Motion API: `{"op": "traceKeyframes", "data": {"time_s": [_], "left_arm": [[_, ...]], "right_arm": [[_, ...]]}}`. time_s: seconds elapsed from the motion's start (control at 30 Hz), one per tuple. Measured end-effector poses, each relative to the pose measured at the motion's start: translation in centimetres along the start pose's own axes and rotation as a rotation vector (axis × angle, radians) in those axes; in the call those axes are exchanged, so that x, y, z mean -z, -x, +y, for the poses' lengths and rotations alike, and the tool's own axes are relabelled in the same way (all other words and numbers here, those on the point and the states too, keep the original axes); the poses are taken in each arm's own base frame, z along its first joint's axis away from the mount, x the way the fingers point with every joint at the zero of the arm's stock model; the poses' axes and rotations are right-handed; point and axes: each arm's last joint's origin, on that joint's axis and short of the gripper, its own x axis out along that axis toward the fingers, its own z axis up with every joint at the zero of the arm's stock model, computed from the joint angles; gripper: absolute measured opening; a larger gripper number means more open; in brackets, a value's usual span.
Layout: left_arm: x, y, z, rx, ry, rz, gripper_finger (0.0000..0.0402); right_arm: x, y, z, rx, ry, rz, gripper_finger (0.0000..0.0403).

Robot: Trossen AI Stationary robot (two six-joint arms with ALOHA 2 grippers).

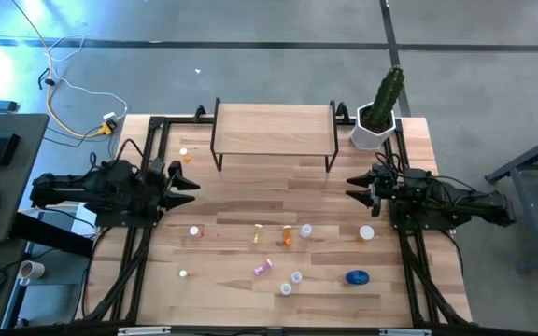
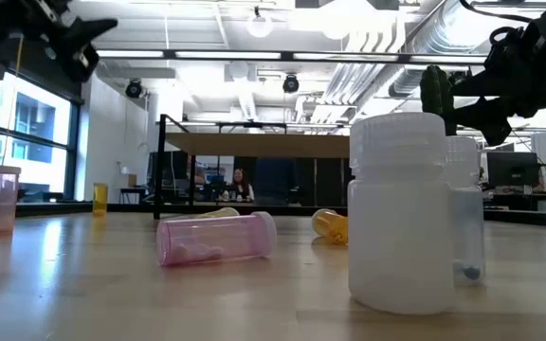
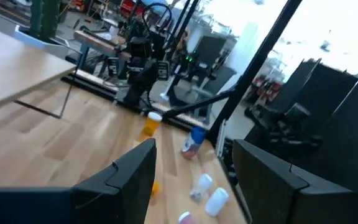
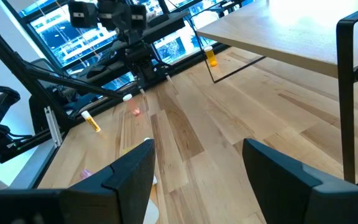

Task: Pick and place medicine bottles onto shelf by color
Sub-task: Put the left pink medicine bottle on the shelf

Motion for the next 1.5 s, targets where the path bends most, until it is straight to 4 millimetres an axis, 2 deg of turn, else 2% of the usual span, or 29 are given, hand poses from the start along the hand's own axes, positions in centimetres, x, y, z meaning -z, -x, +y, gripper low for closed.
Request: {"op": "traceKeyframes", "data": {"time_s": [0.33, 0.5, 1.07, 1.5], "left_arm": [[-3.3, -0.8, -1.7, -0.099, -0.001, 0.316, 0.0202], [-3.9, -1.9, -2.2, -0.105, 0.022, 0.476, 0.0202], [0.4, -4.7, -1.8, -0.265, -0.041, 0.965, 0.0202], [3.4, -6.5, -2.4, -0.306, -0.078, 1.186, 0.0202]], "right_arm": [[0.0, 0.0, 0.0, 0.0, 0.0, 0.0, 0.0234], [0.0, 0.0, 0.0, 0.0, 0.0, 0.0, 0.0234], [0.0, 0.0, 0.0, 0.0, 0.0, 0.0, 0.0234], [0.0, 0.0, 0.0, 0.0, 0.0, 0.001, 0.0234]]}}
